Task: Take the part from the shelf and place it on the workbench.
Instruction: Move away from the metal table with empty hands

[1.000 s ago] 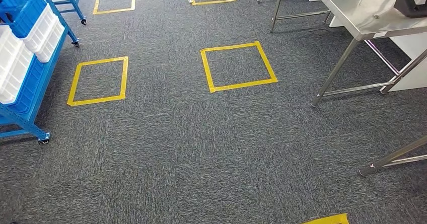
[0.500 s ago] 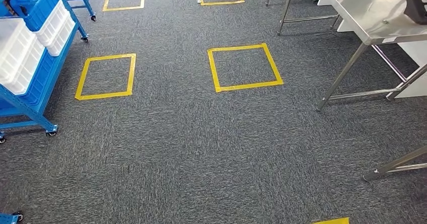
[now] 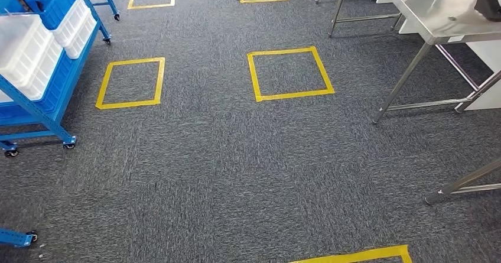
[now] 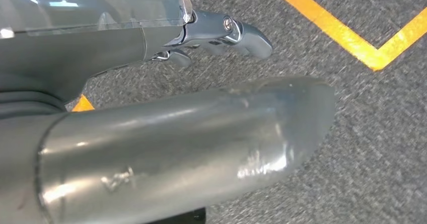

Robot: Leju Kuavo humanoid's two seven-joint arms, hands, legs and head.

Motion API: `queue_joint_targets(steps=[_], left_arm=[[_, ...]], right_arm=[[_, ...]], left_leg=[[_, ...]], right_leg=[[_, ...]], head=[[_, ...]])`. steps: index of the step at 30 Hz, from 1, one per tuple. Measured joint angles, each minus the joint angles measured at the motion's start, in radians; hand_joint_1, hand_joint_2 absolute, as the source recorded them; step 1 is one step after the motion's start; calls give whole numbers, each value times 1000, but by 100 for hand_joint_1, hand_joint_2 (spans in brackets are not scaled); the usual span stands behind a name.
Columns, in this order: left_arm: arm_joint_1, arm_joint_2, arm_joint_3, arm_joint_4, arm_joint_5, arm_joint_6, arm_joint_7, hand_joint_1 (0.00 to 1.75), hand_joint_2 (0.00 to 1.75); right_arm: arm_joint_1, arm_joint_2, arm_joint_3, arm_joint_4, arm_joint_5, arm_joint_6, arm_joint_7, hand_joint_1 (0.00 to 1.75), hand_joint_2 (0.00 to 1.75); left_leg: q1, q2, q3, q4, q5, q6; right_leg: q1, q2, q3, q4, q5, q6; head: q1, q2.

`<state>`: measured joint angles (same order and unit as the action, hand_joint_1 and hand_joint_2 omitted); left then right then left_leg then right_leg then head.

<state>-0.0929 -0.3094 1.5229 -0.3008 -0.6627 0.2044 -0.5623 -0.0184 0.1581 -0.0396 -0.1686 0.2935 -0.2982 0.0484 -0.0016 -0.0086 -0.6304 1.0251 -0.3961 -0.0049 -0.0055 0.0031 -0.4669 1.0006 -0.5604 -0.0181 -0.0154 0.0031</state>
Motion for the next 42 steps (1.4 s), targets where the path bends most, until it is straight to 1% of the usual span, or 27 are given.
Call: queue_joint_targets(steps=[1, 2, 5, 6, 7, 8, 11, 13, 15, 17, 18, 20, 21, 22, 23, 24, 26, 28, 30, 32, 34, 36, 37, 38, 39, 41, 42], left_arm=[[0, 0, 0, 0, 1, 2, 4, 0, 0], [0, 0, 0, 1, 3, 5, 8, 0, 0], [1, 1, 0, 3, 9, 14, 18, 0, 0], [1, 1, 0, 3, 10, 16, 19, 0, 0], [1, 1, 0, 3, 11, 17, 19, 0, 0], [2, 1, 0, 3, 11, 18, 20, 0, 0], [-1, 1, 0, 3, 11, 19, 24, 0, 0], [-2, 1, 0, 3, 10, 23, 29, 0, 0], [-1, 1, 0, 4, 10, 28, 34, 0, 0], [0, 0, 0, 4, 9, 32, 36, 0, 0], [1, 0, 0, 4, 9, 32, 36, 0, 0], [1, 1, 0, 4, 10, 32, 37, 0, 0], [2, 1, 0, 4, 10, 32, 37, 0, 0], [2, 1, 0, 4, 10, 32, 37, 0, 0], [2, 1, 0, 4, 10, 32, 37, 0, 0], [2, 1, 0, 4, 10, 32, 37, 0, 0], [1, 0, 0, 5, 10, 32, 37, 0, 0], [0, 0, 0, 5, 10, 32, 37, 0, 0], [1, 1, 0, 5, 10, 32, 37, 0, 0], [2, 1, 0, 5, 10, 32, 37, 0, 0], [1, 2, 0, 5, 11, 32, 38, 0, 0], [1, 2, 0, 6, 11, 33, 39, 0, 0], [1, 2, 0, 6, 11, 33, 40, 0, 0], [2, 2, 0, 6, 12, 33, 41, 0, 0], [3, 2, 0, 6, 12, 33, 41, 0, 0], [3, 2, 0, 6, 13, 32, 42, 0, 0], [2, 2, 0, 6, 13, 32, 43, 0, 0]], right_arm=[[0, 0, 0, 0, 0, 1, 0, 0, 0], [0, 1, 0, 0, 1, 2, 0, 0, 0], [1, 1, 0, 0, -1, 3, 0, 0, 0], [2, 1, 0, 0, -3, 3, 0, 0, 0], [2, 1, 0, 0, -4, 3, 0, 0, 0], [2, 1, 0, 0, -4, 5, 1, 0, 0], [3, 1, 3, 0, 11, 10, 11, 0, 0], [4, 1, 10, 1, 22, 13, 22, 0, 0], [3, 1, 16, 1, 27, 17, 28, 0, 0], [2, 1, 19, 1, 28, 18, 31, 0, 0], [2, 0, 20, 1, 27, 18, 32, 0, 0], [4, 0, 21, 1, 24, 19, 33, 0, 0], [5, 0, 21, 1, 23, 19, 34, 0, 0], [6, -1, 21, 1, 22, 20, 34, 0, 0], [6, -1, 21, 1, 22, 20, 34, 0, 0], [6, -1, 21, 1, 22, 20, 34, 0, 0], [7, -1, 21, 1, 22, 20, 34, 0, 0], [7, -2, 21, 1, 22, 20, 34, 0, 0], [6, -2, 21, 1, 22, 21, 34, 0, 0], [6, 0, 21, 1, 21, 21, 34, 0, 0], [7, 1, 21, 1, 22, 22, 33, 0, 0], [9, 1, 21, 1, 22, 24, 32, 0, 0], [9, 1, 21, 1, 22, 26, 31, 0, 0], [9, 1, 21, 1, 23, 29, 31, 0, 0], [9, 1, 21, 1, 24, 31, 30, 0, 0], [9, 1, 22, 1, 28, 34, 29, 0, 0], [9, 1, 23, 1, 30, 35, 28, 0, 0]], left_leg=[[2, 1, -6, 10, -14, -6], [3, 1, -17, 37, -44, -11], [8, 3, -65, 204, -173, -25], [10, 3, -73, 252, -190, -28], [11, 3, -65, 270, -188, -29], [11, 5, -36, 244, -169, -29], [8, 39, 112, 34, -114, -18], [1, 54, 146, -31, -110, -4], [0, 41, 140, -41, -102, 11], [3, 27, 137, -52, -91, 27], [4, 21, 134, -55, -84, 33], [0, 8, 123, -54, -76, 41], [-1, -1, 118, -53, -74, 42], [-2, -11, 114, -51, -72, 42], [-3, -21, 112, -49, -70, 41], [-3, -33, 111, -45, -70, 40], [-3, -54, 106, -34, -72, 34], [-4, -71, 97, -25, -73, 24], [-4, -88, 90, -22, -71, 12], [-5, -69, 75, 12, -90, 0], [-3, -25, 30, 115, -151, -10], [3, -6, -29, 240, -212, -19], [7, -3, -43, 272, -220, -22], [10, 1, -39, 265, -206, -25], [12, 9, -14, 217, -176, -26], [12, 46, 60, 72, -110, -23], [9, 63, 86, 17, -92, -17]], right_leg=[[-1, -3, -6, -1, 7, -8], [-3, -6, -13, -4, 16, -16], [-1, -15, -39, -3, 39, -24], [0, -18, -48, -2, 45, -24], [1, -22, -57, -1, 51, -22], [1, -28, -64, 0, 56, -21], [4, -46, -72, 3, 65, -14], [7, -59, -71, 4, 68, -5], [8, -73, -71, 4, 70, 6], [5, -56, -85, 33, 46, 17], [4, -40, -105, 76, 15, 21], [1, -15, -165, 208, -56, 24], [1, -11, -190, 264, -76, 24], [1, -9, -200, 289, -76, 25], [0, -7, -190, 273, -56, 24], [0, -2, -161, 219, -21, 22], [-3, 35, -92, 82, 37, 16], [-3, 60, -63, 17, 51, 11], [-2, 45, -62, 12, 52, 4], [-5, 23, -59, 5, 57, -10], [-5, -2, -59, 1, 59, -19], [-2, -29, -61, 1, 58, -22], [-1, -42, -61, 1, 57, -22], [-1, -55, -61, 2, 56, -21], [-1, -67, -59, 2, 55, -19], [1, -88, -54, 4, 50, -13], [3, -96, -52, 5, 48, -8]], head=[[-1, 0], [-2, 0], [-6, 0], [-5, 0], [-5, 0], [-5, 0], [-6, 0], [-5, 0], [-3, 0], [0, 0], [2, 0], [6, 0], [6, 0], [7, 0], [7, 0], [7, 0], [7, 0], [7, 0], [7, 0], [4, 0], [-2, 0], [-6, 0], [-6, 0], [-6, 0], [-6, 0], [-7, 0], [-6, 0]])
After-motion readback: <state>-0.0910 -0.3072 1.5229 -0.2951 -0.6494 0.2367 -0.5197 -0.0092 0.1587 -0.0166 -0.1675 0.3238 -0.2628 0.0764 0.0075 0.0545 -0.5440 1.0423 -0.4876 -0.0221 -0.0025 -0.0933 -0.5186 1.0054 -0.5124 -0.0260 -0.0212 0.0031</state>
